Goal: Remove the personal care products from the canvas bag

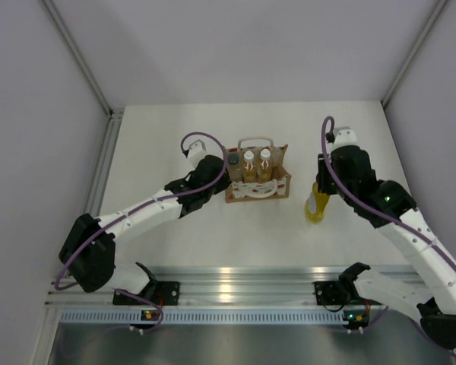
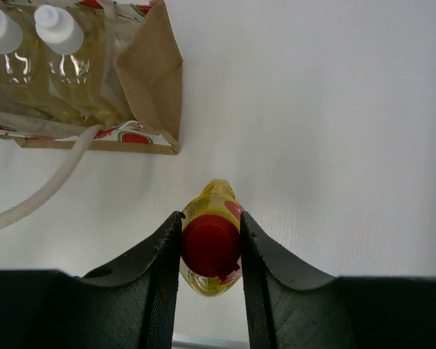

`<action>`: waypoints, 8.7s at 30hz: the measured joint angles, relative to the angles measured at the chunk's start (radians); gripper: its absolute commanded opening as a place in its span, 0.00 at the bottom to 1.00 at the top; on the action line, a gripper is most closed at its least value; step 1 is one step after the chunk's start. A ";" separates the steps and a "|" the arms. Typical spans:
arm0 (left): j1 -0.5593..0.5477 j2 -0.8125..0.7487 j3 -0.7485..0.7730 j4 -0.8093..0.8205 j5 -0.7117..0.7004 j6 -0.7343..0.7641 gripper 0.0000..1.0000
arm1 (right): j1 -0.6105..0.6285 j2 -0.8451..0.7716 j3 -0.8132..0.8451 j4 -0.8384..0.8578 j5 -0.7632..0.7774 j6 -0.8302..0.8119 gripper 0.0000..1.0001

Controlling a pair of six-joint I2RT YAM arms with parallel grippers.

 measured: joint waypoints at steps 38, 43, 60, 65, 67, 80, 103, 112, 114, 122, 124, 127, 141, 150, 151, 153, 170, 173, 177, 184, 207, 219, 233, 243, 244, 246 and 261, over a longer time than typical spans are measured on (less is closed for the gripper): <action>0.000 0.000 0.000 0.001 0.009 0.007 0.00 | 0.039 0.074 -0.104 0.294 -0.051 0.028 0.56; 0.000 0.000 0.000 0.001 0.008 0.008 0.00 | 0.060 0.231 -0.046 0.331 -0.077 0.022 0.54; 0.000 0.002 0.000 0.006 0.008 0.034 0.00 | 0.072 0.591 0.184 0.407 -0.103 -0.004 0.47; 0.000 0.002 0.000 0.008 0.008 0.036 0.00 | 0.072 0.663 0.238 0.414 -0.098 -0.005 0.46; 0.000 0.002 0.000 0.008 0.008 0.039 0.00 | 0.072 0.679 0.242 0.415 -0.097 -0.004 0.45; 0.000 0.002 0.000 0.010 0.009 0.049 0.00 | 0.074 0.700 0.220 0.424 -0.076 0.008 0.42; 0.000 0.002 0.000 0.011 0.015 0.052 0.00 | 0.076 0.642 0.190 0.401 -0.085 0.014 0.00; 0.000 0.003 0.000 0.011 0.015 0.051 0.00 | 0.076 0.557 0.230 0.329 -0.103 0.004 0.00; 0.000 0.003 0.000 0.011 0.016 0.051 0.00 | 0.076 0.540 0.256 0.308 -0.109 -0.002 0.00; 0.000 0.003 0.000 0.011 0.016 0.051 0.00 | 0.076 0.501 0.425 0.195 -0.121 -0.027 0.00; 0.000 0.003 0.000 0.011 0.016 0.051 0.00 | 0.076 0.501 0.482 0.168 -0.118 -0.037 0.00; 0.000 0.003 0.000 0.011 0.016 0.051 0.00 | 0.076 0.501 0.561 0.133 -0.112 -0.049 0.00; 0.000 0.002 0.000 0.011 0.022 0.051 0.00 | 0.031 0.439 0.681 0.017 -0.034 -0.100 0.00; 0.000 0.003 0.000 0.010 0.028 0.051 0.00 | -0.288 0.293 0.421 0.060 -0.111 -0.127 0.00; 0.000 0.003 0.000 0.010 0.030 0.052 0.00 | -0.303 0.288 0.378 0.081 -0.119 -0.133 0.00; 0.000 0.005 0.002 0.010 0.032 0.052 0.00 | -0.325 0.288 0.295 0.128 -0.147 -0.142 0.00; 0.000 0.036 0.025 0.015 0.067 0.060 0.00 | -0.390 0.480 -0.069 0.620 -0.347 -0.214 0.00; 0.000 0.036 0.025 0.015 0.068 0.061 0.00 | -0.390 0.532 -0.039 0.665 -0.352 -0.219 0.00; 0.000 0.036 0.025 0.015 0.068 0.061 0.00 | -0.391 0.578 -0.014 0.711 -0.352 -0.220 0.28; 0.000 0.035 0.025 0.015 0.068 0.061 0.00 | -0.391 0.591 0.036 0.704 -0.351 -0.198 0.63; 0.000 0.015 0.002 0.017 0.055 0.036 0.00 | 0.159 0.348 -0.024 0.652 -0.111 0.046 0.47; 0.000 0.015 0.000 0.021 0.052 0.033 0.00 | 0.187 0.589 0.053 0.638 -0.023 0.039 0.47; 0.000 0.015 -0.001 0.021 0.052 0.034 0.00 | 0.186 0.699 0.146 0.637 0.023 0.014 0.47; 0.000 0.014 -0.002 0.022 0.052 0.034 0.00 | 0.182 0.734 0.150 0.646 0.038 0.009 0.15; 0.000 0.014 -0.002 0.022 0.052 0.034 0.00 | 0.182 0.734 0.150 0.646 0.038 0.008 0.13; 0.000 0.014 -0.002 0.022 0.052 0.034 0.00 | 0.182 0.734 0.150 0.646 0.038 0.007 0.04; 0.000 0.014 -0.002 0.022 0.052 0.034 0.00 | 0.181 0.696 0.153 0.580 0.030 -0.009 0.00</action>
